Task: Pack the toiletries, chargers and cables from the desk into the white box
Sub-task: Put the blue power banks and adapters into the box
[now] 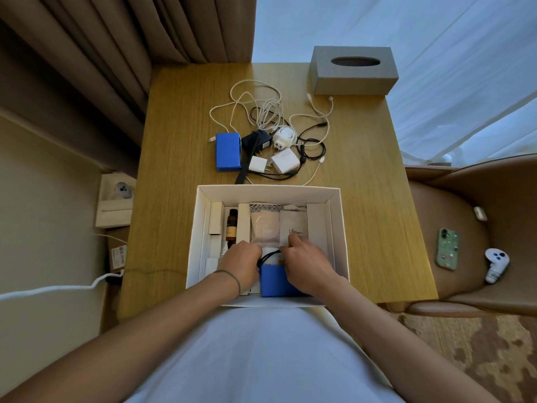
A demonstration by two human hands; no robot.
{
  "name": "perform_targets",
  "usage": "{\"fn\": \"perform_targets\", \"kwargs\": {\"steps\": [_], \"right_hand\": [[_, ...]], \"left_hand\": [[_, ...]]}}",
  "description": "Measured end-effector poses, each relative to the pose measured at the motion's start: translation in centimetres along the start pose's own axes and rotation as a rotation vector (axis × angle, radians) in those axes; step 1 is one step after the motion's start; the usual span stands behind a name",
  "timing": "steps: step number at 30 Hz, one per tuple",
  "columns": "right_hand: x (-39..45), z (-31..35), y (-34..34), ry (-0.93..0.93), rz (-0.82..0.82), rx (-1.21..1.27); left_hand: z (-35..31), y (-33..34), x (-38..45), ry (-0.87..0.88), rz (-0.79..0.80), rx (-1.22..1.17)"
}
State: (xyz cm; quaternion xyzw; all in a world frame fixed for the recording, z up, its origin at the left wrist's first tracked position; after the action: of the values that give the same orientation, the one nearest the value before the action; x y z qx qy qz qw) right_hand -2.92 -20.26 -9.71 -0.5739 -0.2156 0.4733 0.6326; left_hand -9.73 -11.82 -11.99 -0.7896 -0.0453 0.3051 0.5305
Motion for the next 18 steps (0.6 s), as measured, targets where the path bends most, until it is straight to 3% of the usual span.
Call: {"fn": "perform_targets", "kwargs": {"steps": [5,10,18], "right_hand": [[0.1,-0.3,0.5,0.012,0.042,0.027],[0.2,0.0,0.8,0.007,0.049,0.036],[1.4,0.2,-1.5,0.002,-0.015,0.060]], "left_hand": [[0.9,0.4,-0.2,-0.061,0.037,-0.098],[-0.6,0.0,-1.1,0.050,0.074,0.313],[-2.1,-1.0,-0.3,0.228,0.187,0.414]]}}
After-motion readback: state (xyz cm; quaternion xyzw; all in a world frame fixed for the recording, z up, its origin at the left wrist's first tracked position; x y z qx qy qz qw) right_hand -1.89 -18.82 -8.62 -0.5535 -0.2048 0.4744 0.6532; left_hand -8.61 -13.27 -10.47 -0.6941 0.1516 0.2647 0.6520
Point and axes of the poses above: each hand's wrist, its own x-axis towards the middle knuckle, its own y-axis out of the palm, z = x × y, the point moved 10 cm from there along x, towards the middle knuckle, and after that the axes turned 10 degrees about -z, right-handed, at the moved point
